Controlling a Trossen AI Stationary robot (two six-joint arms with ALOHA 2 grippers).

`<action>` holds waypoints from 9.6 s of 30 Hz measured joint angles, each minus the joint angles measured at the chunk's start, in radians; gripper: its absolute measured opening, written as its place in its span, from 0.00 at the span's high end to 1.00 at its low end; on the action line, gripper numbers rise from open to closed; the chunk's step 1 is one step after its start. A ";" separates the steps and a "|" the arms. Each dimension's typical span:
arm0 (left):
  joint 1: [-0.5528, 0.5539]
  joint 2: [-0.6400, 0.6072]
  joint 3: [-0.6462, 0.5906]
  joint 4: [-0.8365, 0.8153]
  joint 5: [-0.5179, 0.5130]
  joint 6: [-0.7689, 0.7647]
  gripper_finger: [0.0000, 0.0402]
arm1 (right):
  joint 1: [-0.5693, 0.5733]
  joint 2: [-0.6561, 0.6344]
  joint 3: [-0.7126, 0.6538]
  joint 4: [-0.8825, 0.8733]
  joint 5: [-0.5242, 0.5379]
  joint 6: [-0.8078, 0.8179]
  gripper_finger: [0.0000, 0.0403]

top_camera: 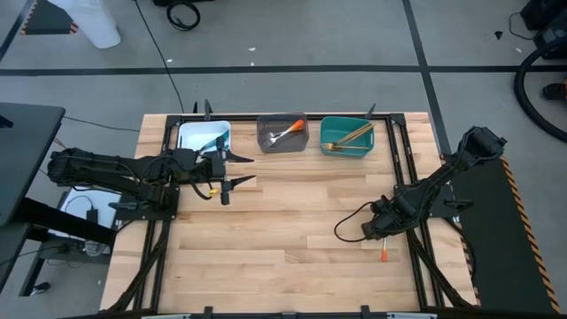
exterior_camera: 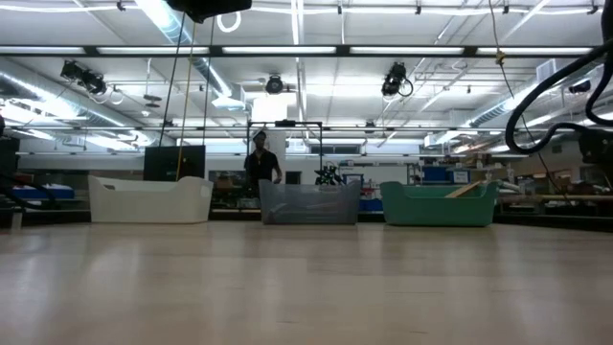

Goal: Sort silverware by color (type)
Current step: Put the orange fork into the black bin

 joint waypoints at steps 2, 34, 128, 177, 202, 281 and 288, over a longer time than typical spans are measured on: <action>0.000 0.000 0.000 0.000 0.000 0.000 0.48 | 0.000 0.000 0.000 0.000 0.008 0.000 0.74; 0.000 0.000 0.001 -0.053 0.000 0.052 0.48 | -0.070 0.005 0.068 0.050 0.034 -0.182 0.97; -0.351 0.564 0.000 0.588 -0.206 1.167 0.48 | -0.444 0.367 0.339 1.443 -0.033 -0.567 0.97; -0.370 0.564 0.000 0.609 -0.327 1.258 0.91 | -0.422 0.374 0.344 1.457 -0.044 -0.551 0.95; -0.371 0.564 0.000 0.607 -0.331 1.254 0.96 | -0.421 0.373 0.344 1.457 -0.111 -0.563 0.78; -0.024 0.563 0.000 0.359 -0.308 0.566 0.95 | -0.374 0.389 1.128 -0.178 0.499 -1.342 0.77; -0.016 0.563 0.002 0.355 -0.309 0.524 0.95 | -0.367 0.386 1.120 -0.240 0.634 -1.353 0.77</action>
